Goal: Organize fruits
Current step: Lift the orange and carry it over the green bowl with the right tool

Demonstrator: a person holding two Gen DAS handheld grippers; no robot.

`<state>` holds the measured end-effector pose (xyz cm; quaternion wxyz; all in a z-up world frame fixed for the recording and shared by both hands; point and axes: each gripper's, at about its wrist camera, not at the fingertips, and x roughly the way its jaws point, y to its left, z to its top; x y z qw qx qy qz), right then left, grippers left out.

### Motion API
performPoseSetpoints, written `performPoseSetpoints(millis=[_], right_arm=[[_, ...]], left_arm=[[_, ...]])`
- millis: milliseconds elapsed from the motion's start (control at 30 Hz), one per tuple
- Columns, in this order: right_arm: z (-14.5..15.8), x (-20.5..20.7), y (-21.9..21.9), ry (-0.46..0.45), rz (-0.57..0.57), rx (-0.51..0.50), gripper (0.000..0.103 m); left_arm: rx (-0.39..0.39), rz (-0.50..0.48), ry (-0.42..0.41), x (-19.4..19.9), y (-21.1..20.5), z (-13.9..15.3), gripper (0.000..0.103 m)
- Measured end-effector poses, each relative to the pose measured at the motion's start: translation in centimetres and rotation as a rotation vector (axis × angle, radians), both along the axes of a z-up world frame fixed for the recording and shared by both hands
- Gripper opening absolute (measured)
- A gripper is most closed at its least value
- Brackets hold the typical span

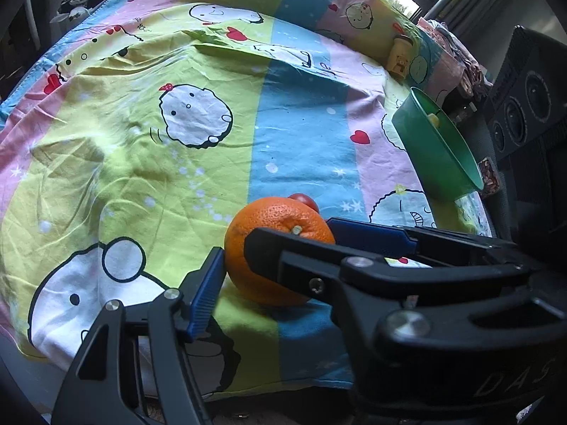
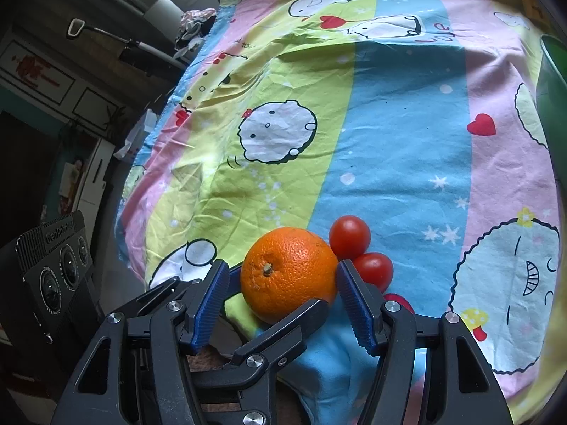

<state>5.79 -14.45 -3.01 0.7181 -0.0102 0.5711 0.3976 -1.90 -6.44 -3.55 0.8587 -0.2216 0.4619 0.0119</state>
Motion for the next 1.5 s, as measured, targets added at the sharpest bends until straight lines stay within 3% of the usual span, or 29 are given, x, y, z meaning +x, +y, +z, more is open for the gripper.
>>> performPoseSetpoints(millis=[300,667,800,1033,1267,1500], right_arm=[[2.6,1.1,-2.4,-0.09,-0.097,0.036,0.066],[3.2,6.9,-7.7,-0.048,-0.305,0.108,0.066],[2.3,8.6,-8.5,-0.024,-0.356,0.083,0.066],[-0.9,9.8,-7.3,0.043,-0.371,-0.024,0.066],[-1.1,9.8,-7.4,0.035,-0.384,-0.015,0.066],[-2.0,10.1,-7.7,0.093,-0.396,0.009,0.066]], left_arm=[[0.094,-0.07,-0.072,2.8,-2.6,3.2,0.06],[0.135,-0.247,-0.07,10.2,-6.2,4.0,0.06],[0.105,-0.293,-0.045,12.1,-6.4,2.7,0.06],[0.02,-0.29,0.009,13.0,-5.7,-0.4,0.061],[0.012,-0.276,-0.031,12.7,-5.6,-0.4,0.061],[-0.029,-0.275,-0.017,12.6,-5.1,-1.0,0.063]])
